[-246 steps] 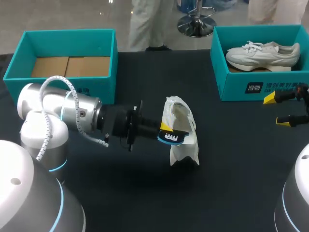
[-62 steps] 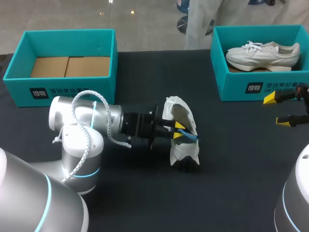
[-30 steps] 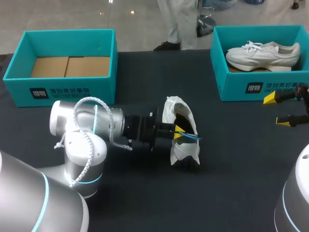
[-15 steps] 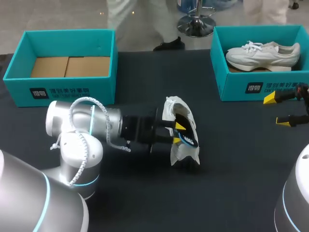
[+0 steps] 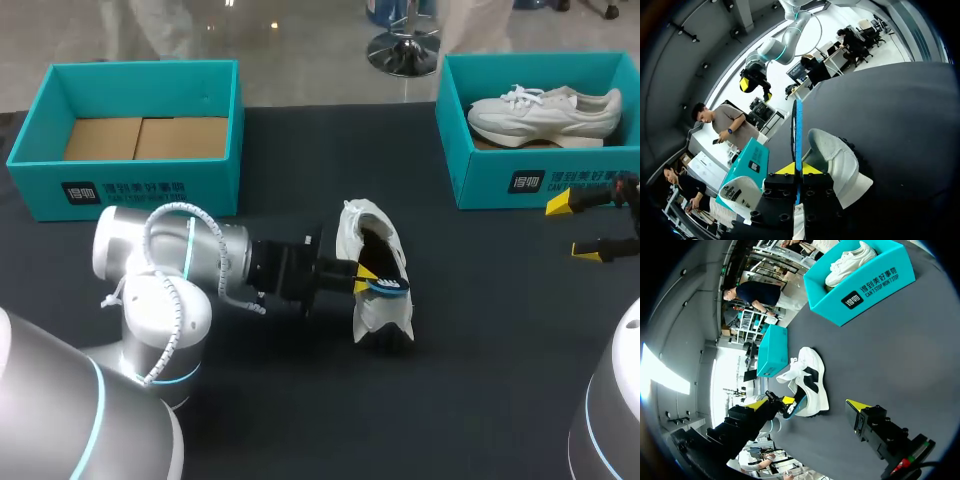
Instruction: Take the shoe out of the shoebox, open the shoe tongue, remove and reinsert the insole, then place the shoe into the shoebox
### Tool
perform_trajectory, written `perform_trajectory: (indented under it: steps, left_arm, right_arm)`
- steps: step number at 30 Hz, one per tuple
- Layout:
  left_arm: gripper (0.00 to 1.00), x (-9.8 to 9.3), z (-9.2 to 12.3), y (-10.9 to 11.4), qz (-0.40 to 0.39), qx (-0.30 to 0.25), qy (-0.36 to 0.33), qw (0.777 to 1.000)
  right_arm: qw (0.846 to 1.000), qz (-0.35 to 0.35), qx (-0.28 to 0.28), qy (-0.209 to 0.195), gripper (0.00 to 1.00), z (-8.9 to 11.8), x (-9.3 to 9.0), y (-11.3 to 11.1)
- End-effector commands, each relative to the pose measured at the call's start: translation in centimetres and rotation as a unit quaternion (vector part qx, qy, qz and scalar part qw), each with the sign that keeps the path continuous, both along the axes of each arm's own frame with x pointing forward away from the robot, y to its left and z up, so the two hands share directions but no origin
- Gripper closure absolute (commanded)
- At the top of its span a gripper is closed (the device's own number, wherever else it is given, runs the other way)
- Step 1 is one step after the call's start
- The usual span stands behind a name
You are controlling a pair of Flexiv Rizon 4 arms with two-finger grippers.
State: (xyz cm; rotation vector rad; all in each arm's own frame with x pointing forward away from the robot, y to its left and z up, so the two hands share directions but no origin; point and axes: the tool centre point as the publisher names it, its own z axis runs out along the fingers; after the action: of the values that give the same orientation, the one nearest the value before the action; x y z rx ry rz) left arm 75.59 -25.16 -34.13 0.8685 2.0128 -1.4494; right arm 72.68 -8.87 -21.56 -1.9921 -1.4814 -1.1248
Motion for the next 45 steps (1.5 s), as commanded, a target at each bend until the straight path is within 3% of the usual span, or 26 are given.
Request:
perform_trajectory:
  steps: [1, 9, 10, 13, 18, 20, 23, 32, 45]
  left_arm:
    - [1.00, 1.0, -0.7, -1.0, -0.003, 0.008, -0.003, 1.000]
    - [1.00, 1.5, -1.0, -1.0, 0.005, 0.012, 0.001, 1.000]
    - [0.70, 1.2, -0.6, -0.9, 0.006, 0.009, 0.005, 1.000]
    - [0.60, 0.5, 0.0, -0.6, 0.004, 0.003, 0.007, 1.000]
    - [0.65, -0.6, 1.0, -0.2, 0.000, -0.007, 0.009, 1.000]
    - [0.75, -0.9, 1.0, -0.2, -0.003, -0.007, 0.010, 1.000]
    - [1.00, -1.0, 0.4, -0.3, -0.003, -0.005, 0.012, 1.000]
    - [1.00, 0.0, -1.3, -1.1, -0.002, 0.009, -0.007, 1.000]
    - [1.00, 1.8, -1.1, -1.5, 0.008, 0.018, -0.020, 1.000]
  right_arm:
    - [1.000, -0.001, -0.002, 0.001, 0.00, 0.0, -0.1, 0.1]
    - [1.000, -0.001, -0.002, 0.001, 0.00, 0.0, -0.1, 0.1]
    - [1.000, -0.001, -0.002, 0.001, 0.00, 0.0, -0.1, 0.1]
    - [1.000, -0.001, -0.002, 0.001, 0.00, 0.0, -0.1, 0.1]
    - [1.000, -0.001, -0.002, 0.001, 0.00, 0.0, -0.1, 0.1]
    - [1.000, -0.001, -0.002, 0.001, 0.00, 0.0, -0.1, 0.1]
    - [1.000, -0.001, -0.002, 0.001, 0.00, 0.0, -0.1, 0.1]
    - [1.000, -0.001, -0.002, 0.001, 0.00, 0.0, -0.1, 0.1]
    - [1.000, -0.001, -0.002, 0.001, 0.00, 0.0, -0.1, 0.1]
